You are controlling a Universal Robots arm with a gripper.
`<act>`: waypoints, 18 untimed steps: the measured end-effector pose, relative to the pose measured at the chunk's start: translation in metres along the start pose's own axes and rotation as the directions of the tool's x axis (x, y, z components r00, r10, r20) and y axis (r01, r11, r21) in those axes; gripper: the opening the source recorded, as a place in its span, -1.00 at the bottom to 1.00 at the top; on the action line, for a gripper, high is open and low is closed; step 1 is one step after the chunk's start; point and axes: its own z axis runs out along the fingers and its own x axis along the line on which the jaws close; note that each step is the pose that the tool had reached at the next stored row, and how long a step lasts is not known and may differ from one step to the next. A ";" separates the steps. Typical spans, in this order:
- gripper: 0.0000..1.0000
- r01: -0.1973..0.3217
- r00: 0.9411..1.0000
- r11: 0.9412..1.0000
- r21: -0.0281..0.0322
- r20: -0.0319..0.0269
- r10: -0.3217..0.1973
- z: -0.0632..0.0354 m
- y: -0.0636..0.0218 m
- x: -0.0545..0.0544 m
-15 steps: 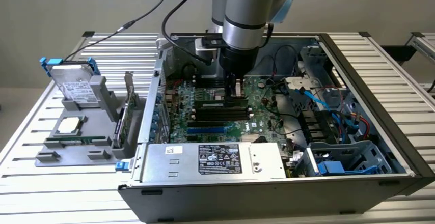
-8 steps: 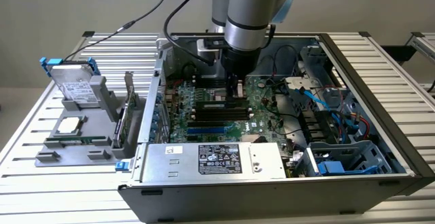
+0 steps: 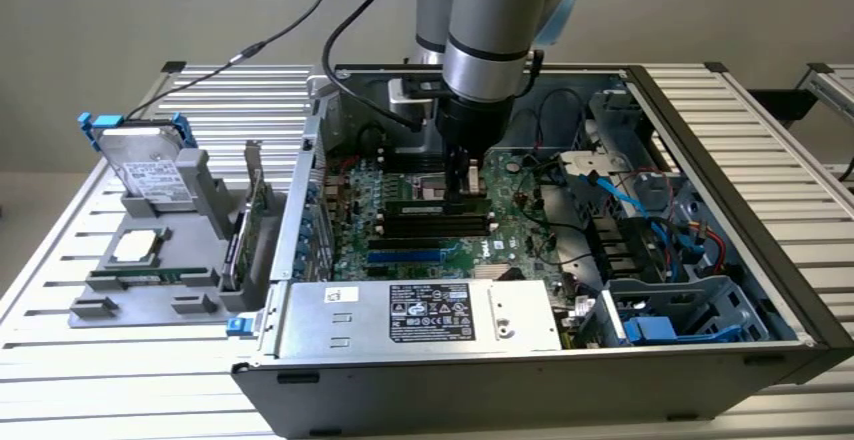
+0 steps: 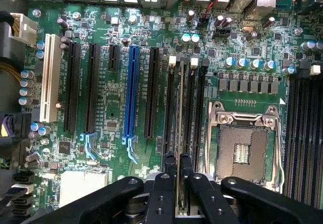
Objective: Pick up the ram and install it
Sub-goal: 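Insert the ram into the slot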
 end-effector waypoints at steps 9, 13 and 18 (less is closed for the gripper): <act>-0.70 0.000 1.000 1.000 0.000 0.000 0.000 0.0006 0.0002 0.005; -0.70 0.000 1.000 1.000 0.000 0.000 0.000 0.0012 0.0002 0.006; -0.70 -0.001 1.000 1.000 0.000 0.000 0.001 0.0027 0.0001 0.006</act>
